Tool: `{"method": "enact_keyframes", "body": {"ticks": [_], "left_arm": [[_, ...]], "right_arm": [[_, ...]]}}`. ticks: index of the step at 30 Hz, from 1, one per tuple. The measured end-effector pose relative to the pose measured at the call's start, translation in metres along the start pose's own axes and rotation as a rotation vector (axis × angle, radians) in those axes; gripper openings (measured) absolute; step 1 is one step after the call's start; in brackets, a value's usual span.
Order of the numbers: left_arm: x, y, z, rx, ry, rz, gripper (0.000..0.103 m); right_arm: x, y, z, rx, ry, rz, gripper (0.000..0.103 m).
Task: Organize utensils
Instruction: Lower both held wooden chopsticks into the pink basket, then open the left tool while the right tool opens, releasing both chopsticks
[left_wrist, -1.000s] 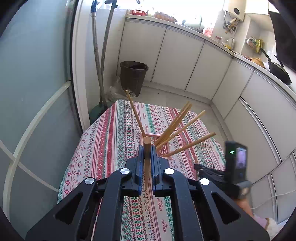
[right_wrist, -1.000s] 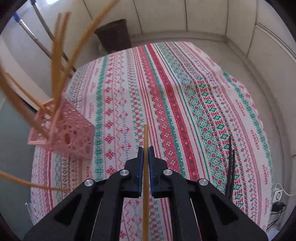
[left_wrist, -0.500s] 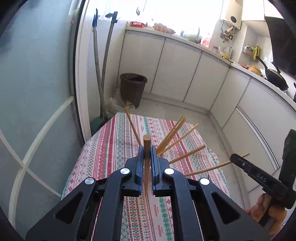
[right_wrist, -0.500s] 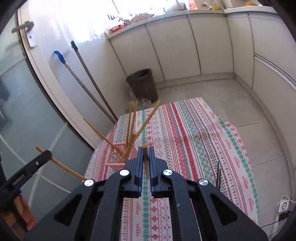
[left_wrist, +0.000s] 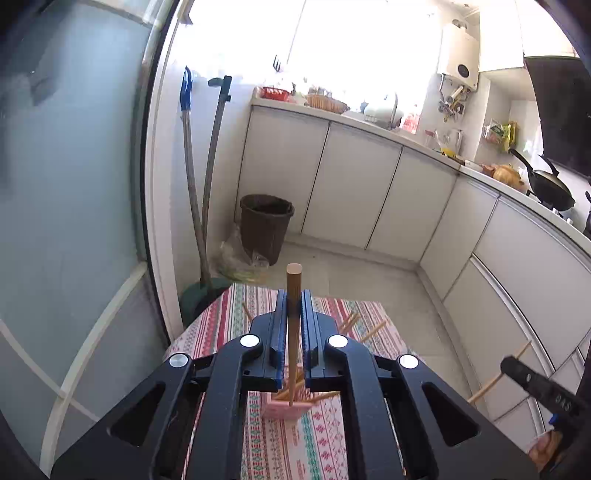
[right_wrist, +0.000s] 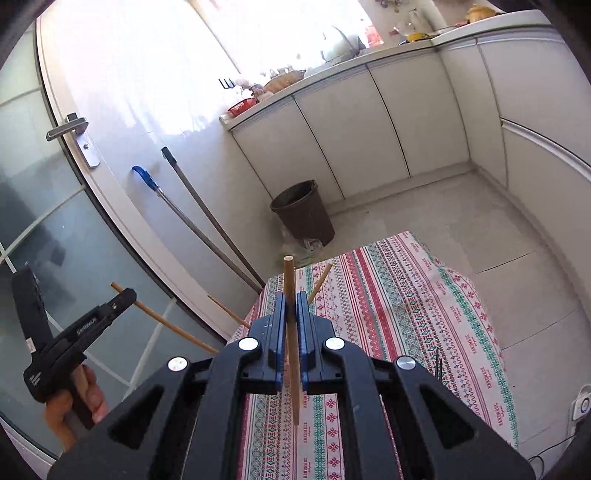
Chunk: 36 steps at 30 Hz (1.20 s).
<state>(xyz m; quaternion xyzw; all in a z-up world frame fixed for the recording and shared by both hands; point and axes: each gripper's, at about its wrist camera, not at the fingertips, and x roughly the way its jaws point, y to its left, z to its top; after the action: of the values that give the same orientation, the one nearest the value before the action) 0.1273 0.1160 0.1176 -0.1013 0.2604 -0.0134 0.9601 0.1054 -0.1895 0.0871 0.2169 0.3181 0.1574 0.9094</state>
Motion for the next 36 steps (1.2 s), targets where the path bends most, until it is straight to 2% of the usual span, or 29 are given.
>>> {"method": "enact_keyframes", "body": {"ticks": [11,12,14,16,21,25,36], "left_arm": [[0.05,-0.006,-0.004,0.006,-0.006,0.058,0.006],[0.059,-0.006,-0.008,0.019,0.006,0.082,0.007],[0.073,-0.004,-0.016,0.03,0.045,0.069,0.008],[0.078,0.003,-0.019,0.004,0.067,0.053,0.02],[0.055,0.027,-0.014,-0.078,0.042,0.057,0.021],[0.043,0.043,-0.013,-0.137,0.054,0.061,0.023],[0.046,0.066,-0.017,-0.182,0.11,0.072,0.023]], "right_arm": [[0.01,0.001,-0.003,-0.01,0.025,0.014,0.006],[0.011,0.001,-0.002,-0.009,0.026,0.014,0.006],[0.013,0.002,-0.001,-0.005,0.029,0.022,0.006],[0.014,0.006,0.0,-0.01,0.026,0.027,0.006],[0.013,0.018,0.005,-0.015,0.001,0.04,0.006],[0.017,0.031,0.008,-0.037,-0.019,0.031,0.006],[0.041,0.064,0.033,-0.07,-0.074,0.024,0.006]]}}
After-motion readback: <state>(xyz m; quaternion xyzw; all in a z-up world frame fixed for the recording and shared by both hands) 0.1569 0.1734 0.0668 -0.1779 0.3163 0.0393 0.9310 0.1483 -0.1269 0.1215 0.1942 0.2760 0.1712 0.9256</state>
